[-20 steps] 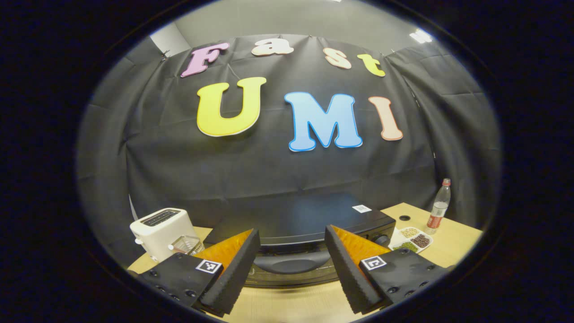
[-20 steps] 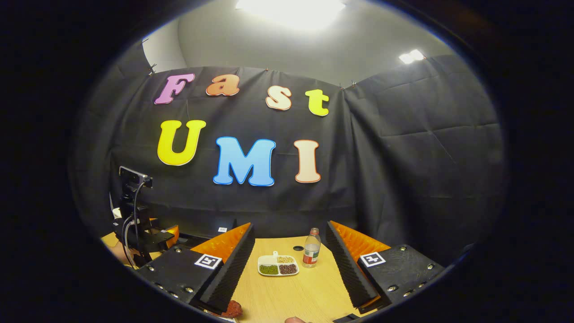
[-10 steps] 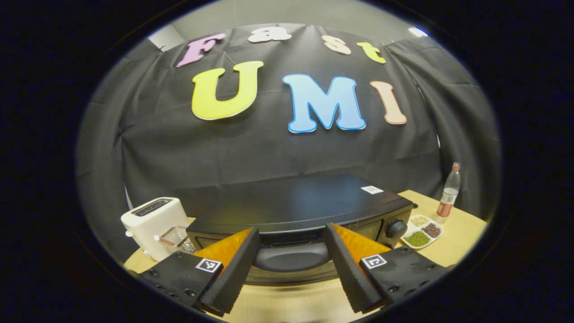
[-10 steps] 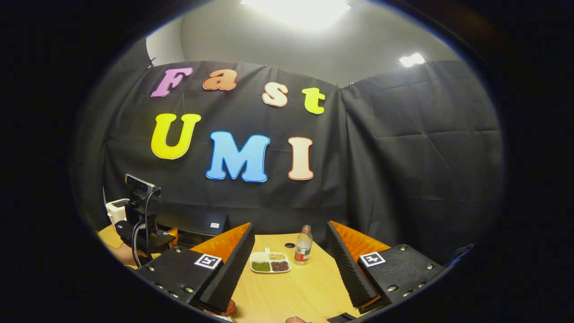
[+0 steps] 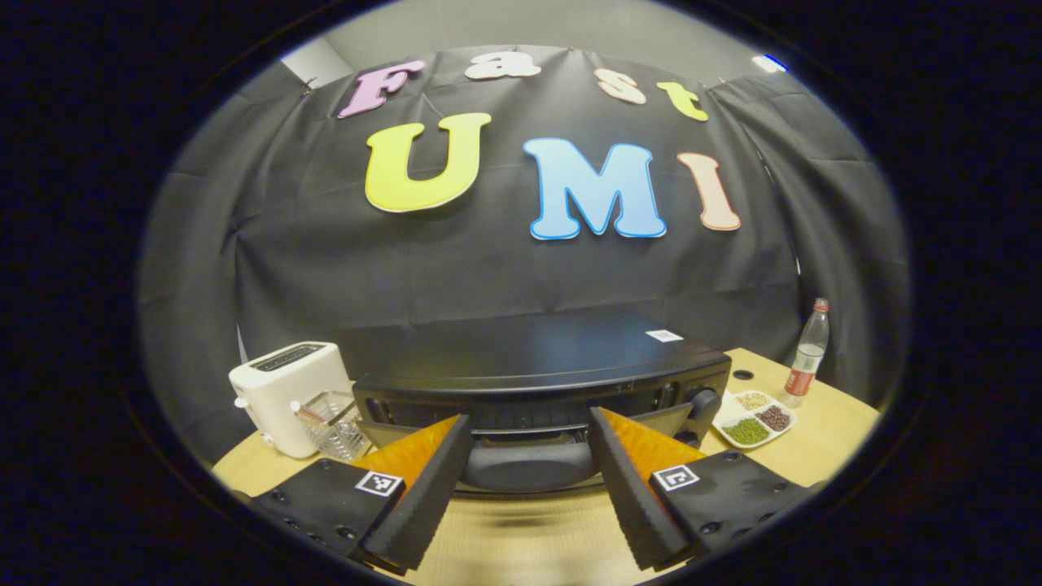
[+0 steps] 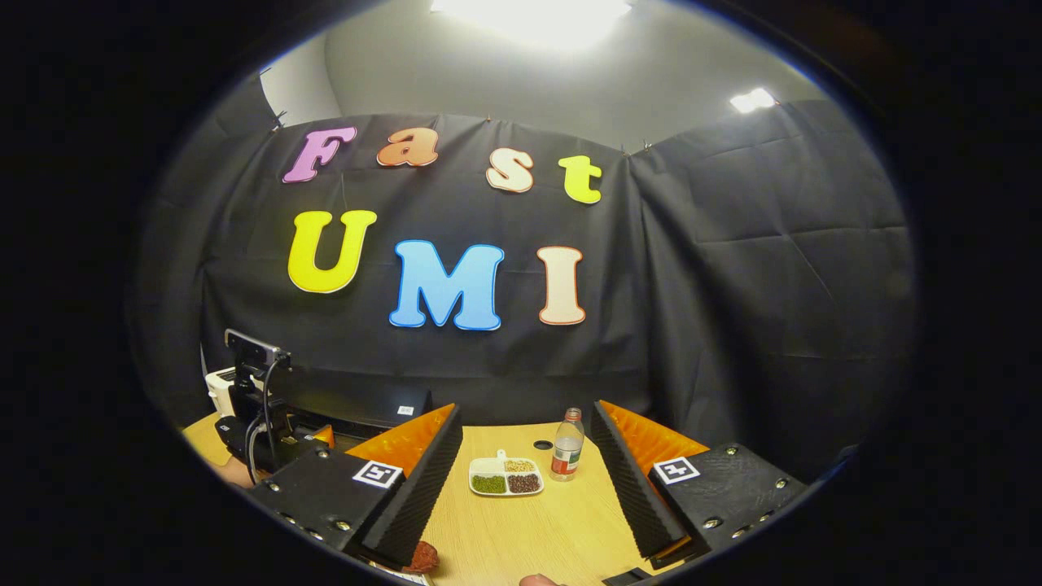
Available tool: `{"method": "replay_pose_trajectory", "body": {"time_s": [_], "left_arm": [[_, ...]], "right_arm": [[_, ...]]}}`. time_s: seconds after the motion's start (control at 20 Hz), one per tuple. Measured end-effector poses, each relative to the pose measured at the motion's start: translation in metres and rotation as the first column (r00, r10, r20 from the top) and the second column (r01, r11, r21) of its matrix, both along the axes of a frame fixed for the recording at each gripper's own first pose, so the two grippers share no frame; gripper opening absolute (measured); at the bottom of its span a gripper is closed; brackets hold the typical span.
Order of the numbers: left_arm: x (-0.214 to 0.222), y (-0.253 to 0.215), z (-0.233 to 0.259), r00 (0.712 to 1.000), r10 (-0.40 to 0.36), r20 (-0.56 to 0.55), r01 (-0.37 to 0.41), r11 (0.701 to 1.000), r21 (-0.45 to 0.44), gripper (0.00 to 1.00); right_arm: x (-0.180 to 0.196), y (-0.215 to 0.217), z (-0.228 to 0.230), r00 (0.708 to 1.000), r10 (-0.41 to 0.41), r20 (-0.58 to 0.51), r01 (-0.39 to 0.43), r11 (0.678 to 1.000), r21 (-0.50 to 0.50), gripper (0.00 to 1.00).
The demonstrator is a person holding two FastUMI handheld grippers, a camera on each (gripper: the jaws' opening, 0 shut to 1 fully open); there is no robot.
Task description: Open the electric oven with the left hand, put the food in, and close the electric oven.
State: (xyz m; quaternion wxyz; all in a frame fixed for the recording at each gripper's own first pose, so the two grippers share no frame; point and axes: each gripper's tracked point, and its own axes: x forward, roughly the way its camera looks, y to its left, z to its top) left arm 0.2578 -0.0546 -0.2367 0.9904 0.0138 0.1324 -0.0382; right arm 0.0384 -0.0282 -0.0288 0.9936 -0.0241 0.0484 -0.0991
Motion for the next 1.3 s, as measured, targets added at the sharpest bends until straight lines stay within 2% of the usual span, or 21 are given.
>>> {"method": "replay_pose_trajectory", "body": {"time_s": [0.05,0.35,0.4,0.45,0.5,0.55,0.6,0.75,0.8,0.85,1.0,1.1,1.15,1.3], "left_arm": [[-0.006,0.000,-0.002,1.000,0.001,-0.006,-0.001,1.000,0.001,1.00],[-0.032,0.000,-0.013,1.000,0.017,-0.023,-0.017,1.000,0.011,1.00],[-0.034,0.000,-0.014,0.999,0.023,-0.024,-0.022,1.000,0.012,1.00],[-0.040,0.000,-0.019,0.999,0.029,-0.032,-0.029,0.999,0.015,1.00],[-0.044,0.000,-0.024,0.999,0.035,-0.039,-0.035,0.999,0.018,0.91],[-0.047,-0.001,-0.027,0.998,0.040,-0.041,-0.039,0.999,0.023,1.00],[-0.050,-0.001,-0.029,0.998,0.043,-0.043,-0.042,0.999,0.028,0.91],[-0.060,-0.001,-0.040,0.997,0.052,-0.059,-0.050,0.998,0.033,0.97],[-0.065,-0.001,-0.044,0.996,0.055,-0.068,-0.053,0.998,0.030,1.00],[-0.069,0.000,-0.045,0.996,0.060,-0.070,-0.058,0.998,0.027,1.00],[-0.078,-0.001,-0.057,0.993,0.068,-0.095,-0.066,0.998,0.025,1.00],[-0.085,-0.002,-0.065,0.991,0.072,-0.114,-0.069,0.997,0.025,0.91],[-0.090,-0.001,-0.072,0.988,0.077,-0.133,-0.074,0.997,0.025,0.96],[-0.101,-0.001,-0.088,0.980,0.083,-0.182,-0.082,0.997,0.011,0.96]], "right_arm": [[0.000,0.000,-0.001,1.000,0.007,0.000,-0.007,1.000,0.003,0.96],[-0.005,-0.001,-0.007,0.999,0.044,-0.011,-0.044,0.999,0.012,0.96],[-0.006,-0.003,-0.007,0.999,0.048,-0.014,-0.047,0.999,0.014,0.92],[-0.007,-0.003,-0.007,0.999,0.052,-0.016,-0.051,0.999,0.017,0.92],[-0.008,-0.005,-0.009,0.998,0.055,-0.019,-0.055,0.998,0.020,0.92],[-0.009,-0.007,-0.010,0.998,0.058,-0.023,-0.057,0.998,0.020,0.96],[-0.011,-0.009,-0.011,0.998,0.060,-0.028,-0.060,0.998,0.020,0.96],[-0.014,-0.013,-0.015,0.997,0.071,-0.043,-0.070,0.997,0.025,0.96],[-0.015,-0.014,-0.017,0.996,0.076,-0.050,-0.074,0.997,0.027,0.92],[-0.016,-0.015,-0.020,0.995,0.081,-0.059,-0.079,0.996,0.030,0.96],[-0.023,-0.017,-0.024,0.993,0.091,-0.075,-0.089,0.995,0.035,0.96],[-0.025,-0.017,-0.028,0.991,0.103,-0.086,-0.101,0.994,0.031,0.96],[-0.026,-0.017,-0.029,0.990,0.110,-0.092,-0.108,0.994,0.029,0.96],[-0.027,-0.016,-0.030,0.988,0.120,-0.096,-0.116,0.992,0.040,0.96]]}}
